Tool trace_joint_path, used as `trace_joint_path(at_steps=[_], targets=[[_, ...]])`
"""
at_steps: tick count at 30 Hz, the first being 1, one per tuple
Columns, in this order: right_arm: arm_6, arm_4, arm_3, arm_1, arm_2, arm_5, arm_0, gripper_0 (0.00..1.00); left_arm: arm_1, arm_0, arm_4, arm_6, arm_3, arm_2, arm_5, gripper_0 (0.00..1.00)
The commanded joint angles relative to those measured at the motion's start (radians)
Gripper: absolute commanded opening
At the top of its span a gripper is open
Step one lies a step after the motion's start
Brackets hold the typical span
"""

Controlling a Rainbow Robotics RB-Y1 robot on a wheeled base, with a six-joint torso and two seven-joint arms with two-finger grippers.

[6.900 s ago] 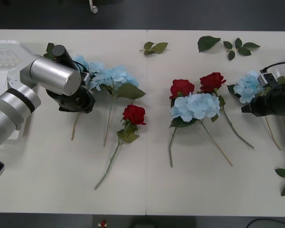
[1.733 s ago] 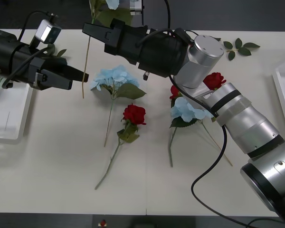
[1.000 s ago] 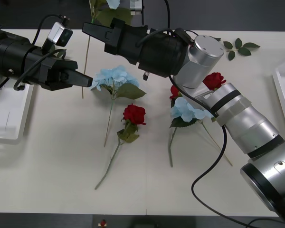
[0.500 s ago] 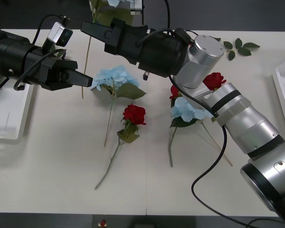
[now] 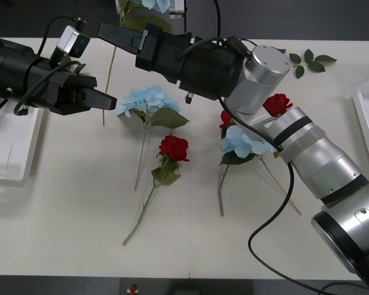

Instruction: Put the red flowers into the right box and the blue flowers into the left box

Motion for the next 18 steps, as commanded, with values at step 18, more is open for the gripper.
trace_joint_path(at_steps=[18], targets=[[-0.144, -0.04, -0.044, -0.483, 0.27, 0.15, -0.198, 1.0, 0.317, 0.016, -0.66, 0.033, -0.107, 0.506, 0.047, 0.0]])
